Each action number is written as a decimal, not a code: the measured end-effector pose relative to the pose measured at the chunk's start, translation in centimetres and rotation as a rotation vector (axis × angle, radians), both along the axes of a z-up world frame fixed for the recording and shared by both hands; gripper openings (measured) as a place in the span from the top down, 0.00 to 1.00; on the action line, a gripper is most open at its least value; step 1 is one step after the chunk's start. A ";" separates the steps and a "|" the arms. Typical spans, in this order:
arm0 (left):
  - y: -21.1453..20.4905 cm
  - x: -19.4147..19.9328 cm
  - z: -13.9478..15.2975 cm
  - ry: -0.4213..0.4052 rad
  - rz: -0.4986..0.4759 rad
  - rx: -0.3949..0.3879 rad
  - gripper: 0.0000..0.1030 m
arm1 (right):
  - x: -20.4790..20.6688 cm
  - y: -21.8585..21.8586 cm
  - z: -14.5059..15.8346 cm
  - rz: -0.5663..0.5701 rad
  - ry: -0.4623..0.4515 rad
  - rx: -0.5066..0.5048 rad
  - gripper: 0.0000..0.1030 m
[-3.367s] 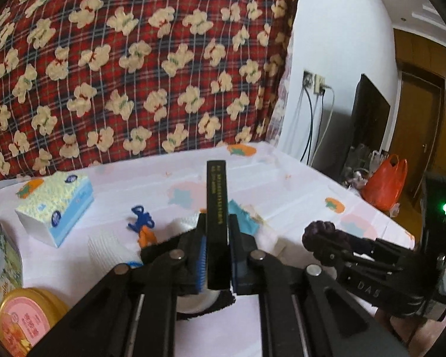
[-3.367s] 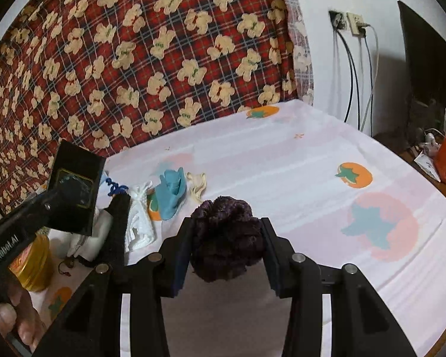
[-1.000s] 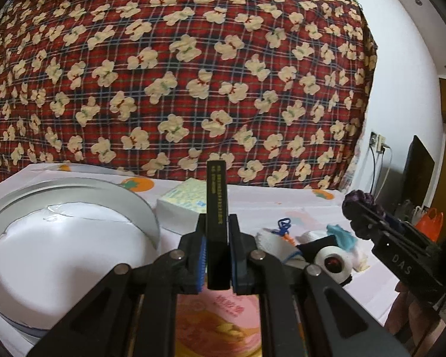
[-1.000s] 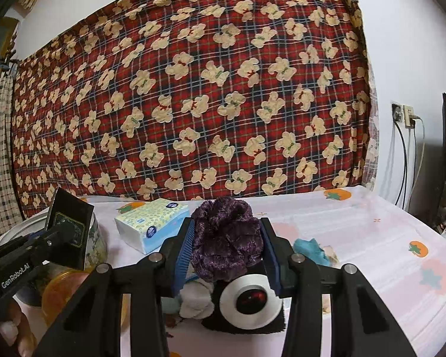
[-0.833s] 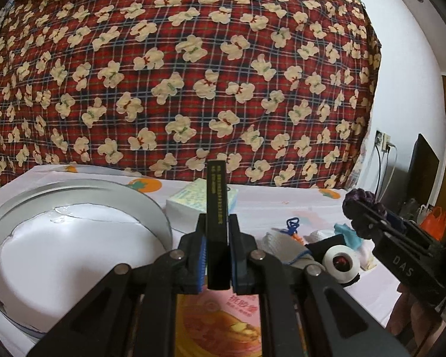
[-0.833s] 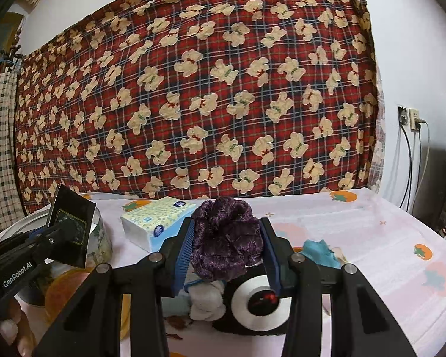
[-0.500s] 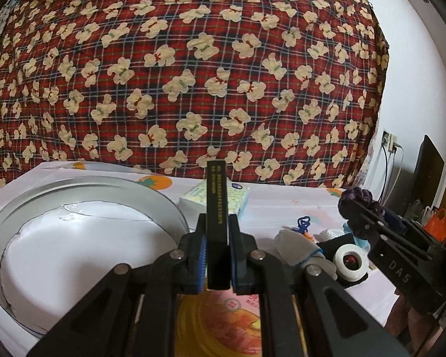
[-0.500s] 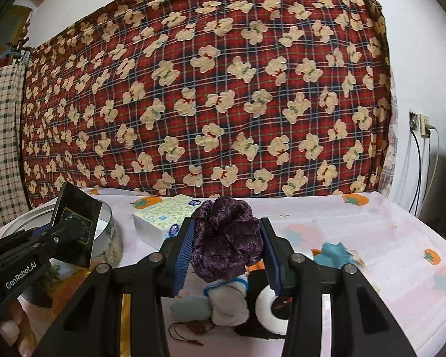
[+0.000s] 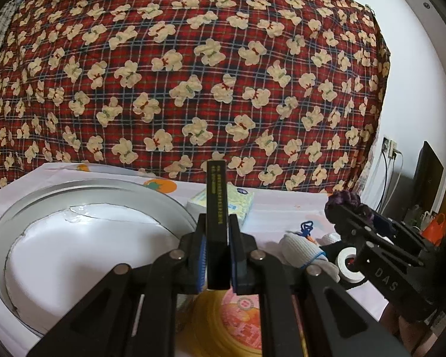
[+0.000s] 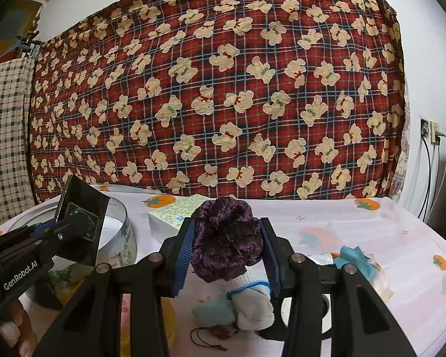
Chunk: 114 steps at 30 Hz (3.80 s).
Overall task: Organize soft objects
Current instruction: 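Carry the black box over the metal tin while the right gripper carries the scrunchie there, then open the left gripper to drop the box while the right gripper drops the scrunchie, then grasp the white tape roll with the right gripper while the left gripper grasps the white glove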
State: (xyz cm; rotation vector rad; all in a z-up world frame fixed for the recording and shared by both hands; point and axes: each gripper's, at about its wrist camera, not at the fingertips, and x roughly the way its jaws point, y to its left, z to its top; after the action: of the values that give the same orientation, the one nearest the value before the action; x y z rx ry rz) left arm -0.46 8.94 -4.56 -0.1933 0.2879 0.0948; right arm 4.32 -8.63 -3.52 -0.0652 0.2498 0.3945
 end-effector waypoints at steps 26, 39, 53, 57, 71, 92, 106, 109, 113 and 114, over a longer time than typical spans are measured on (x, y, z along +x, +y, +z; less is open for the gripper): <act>2.6 -1.1 0.4 -0.029 0.082 0.019 0.91 | 0.0 3.2 -0.3 0.065 0.003 -0.016 0.56; 4.1 -1.5 0.9 -0.010 0.118 0.018 0.91 | 0.6 4.6 -0.6 0.104 0.024 -0.029 0.56; 7.5 -1.4 1.5 0.055 0.095 -0.042 0.91 | 1.3 7.2 0.2 0.200 0.101 -0.016 0.56; 9.1 -1.3 1.9 0.084 0.088 -0.062 0.91 | 1.5 8.9 1.6 0.251 0.131 -0.016 0.56; 15.4 1.7 0.7 0.315 0.090 -0.131 0.91 | 3.2 18.6 1.9 0.387 0.302 -0.187 0.55; 16.5 2.8 0.0 0.432 0.195 0.006 0.41 | 4.7 19.8 0.9 0.373 0.385 -0.222 0.28; 12.2 0.4 1.8 0.297 0.161 -0.036 0.11 | 3.5 7.5 1.2 0.234 0.292 -0.144 0.29; 9.9 0.4 1.7 0.287 0.124 -0.034 0.08 | 3.9 3.4 0.7 0.142 0.277 -0.134 0.29; 6.1 1.2 1.6 0.290 0.050 0.008 0.08 | 4.6 -1.4 0.3 0.013 0.269 -0.157 0.29; 5.4 1.4 1.6 0.288 0.035 0.014 0.08 | 4.7 -2.3 0.2 -0.002 0.271 -0.153 0.29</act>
State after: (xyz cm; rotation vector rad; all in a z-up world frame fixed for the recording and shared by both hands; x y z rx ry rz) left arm 0.90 14.32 -2.94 -0.1707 0.5709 0.1593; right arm 8.98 -10.89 -3.29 -0.1625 0.5475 0.3811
